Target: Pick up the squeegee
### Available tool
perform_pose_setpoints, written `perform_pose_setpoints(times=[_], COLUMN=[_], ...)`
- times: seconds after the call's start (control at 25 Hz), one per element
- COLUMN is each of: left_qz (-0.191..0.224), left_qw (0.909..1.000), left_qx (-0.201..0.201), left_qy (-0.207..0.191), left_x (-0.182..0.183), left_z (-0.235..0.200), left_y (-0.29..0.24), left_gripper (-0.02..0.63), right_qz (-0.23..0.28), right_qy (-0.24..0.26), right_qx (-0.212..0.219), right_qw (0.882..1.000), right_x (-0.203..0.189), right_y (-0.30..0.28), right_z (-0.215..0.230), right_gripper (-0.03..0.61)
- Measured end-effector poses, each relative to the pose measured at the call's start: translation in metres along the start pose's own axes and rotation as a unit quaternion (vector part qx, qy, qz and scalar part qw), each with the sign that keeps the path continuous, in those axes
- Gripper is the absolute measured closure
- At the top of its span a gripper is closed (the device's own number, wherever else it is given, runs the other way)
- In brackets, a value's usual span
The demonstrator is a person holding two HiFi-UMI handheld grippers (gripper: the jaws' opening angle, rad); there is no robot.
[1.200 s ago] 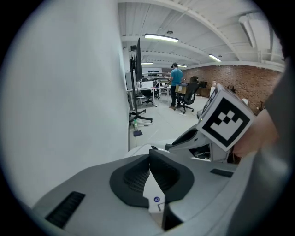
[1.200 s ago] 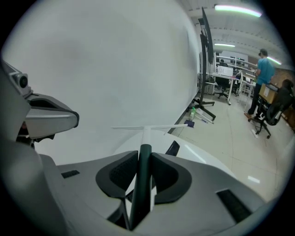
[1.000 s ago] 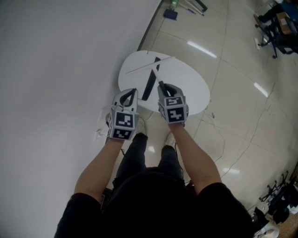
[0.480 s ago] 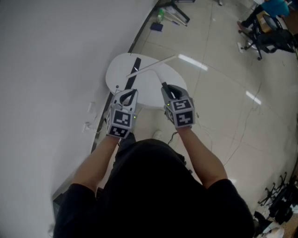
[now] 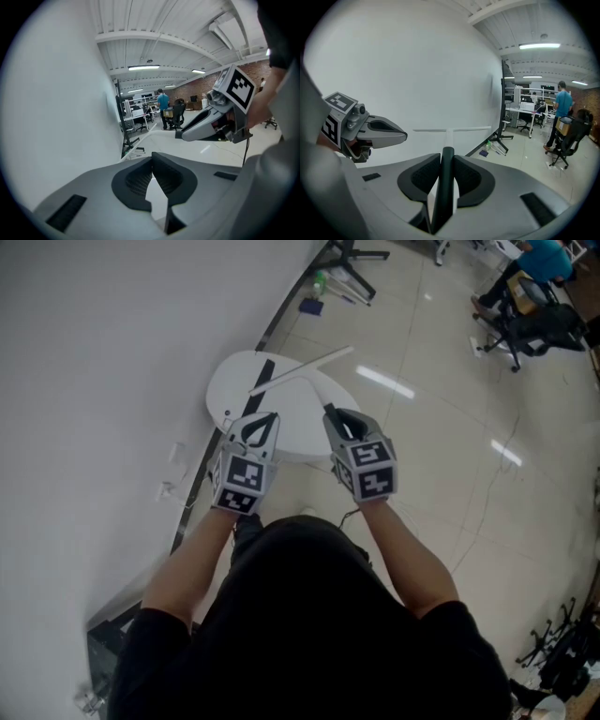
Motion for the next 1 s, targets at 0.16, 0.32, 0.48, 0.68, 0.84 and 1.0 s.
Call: perform_pose_setpoints(times=[0.16, 0.32, 0.48, 0.68, 0.84, 1.0], left_qz=[0.004, 0.007, 0.008, 0.010, 0.012, 0.009], left_qw=[1.0000, 0.9999, 0.9999, 0.9999, 0.9998, 0.9998], left_qx=[-0.008, -0.012, -0.005, -0.006, -0.006, -0.004], left_qy=[-0.003, -0.010, -0.008, -0.012, -0.014, -0.014], left_x=[0.010, 0.014, 0.017, 0.019, 0.020, 0.018], left_z=[-0.008, -0.002, -0.003, -0.001, 0.000, -0.002], left_y=[-0.010, -0.012, -0.013, -0.015, -0.015, -0.015], left_gripper=[0.609, 0.609, 0.609, 0.609, 0.609, 0.609], right_qz=[0.003, 0.008, 0.009, 0.013, 0.016, 0.018], right_qy=[-0.002, 0.000, 0.004, 0.009, 0.012, 0.012], right_qx=[0.001, 0.002, 0.003, 0.005, 0.005, 0.007], right_qw=[1.000, 1.000, 1.000, 1.000, 1.000, 1.000], right_x=[0.012, 0.010, 0.008, 0.011, 0.012, 0.010], right_y=[-0.007, 0.000, 0.003, 0.004, 0.004, 0.003], right_z=[-0.004, -0.008, -0.008, -0.009, -0.012, -0.014], right_gripper=[0.480, 0.480, 0.480, 0.480, 0.480, 0.480])
Point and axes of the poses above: the fingertips, and each gripper's own axes: y backward along the fingers, z to its right, x out of its top, the point moved 3 cm from there along y, backward along the fingers, and after that the axes turned 4 degrees about x, right-handed, at the moved point
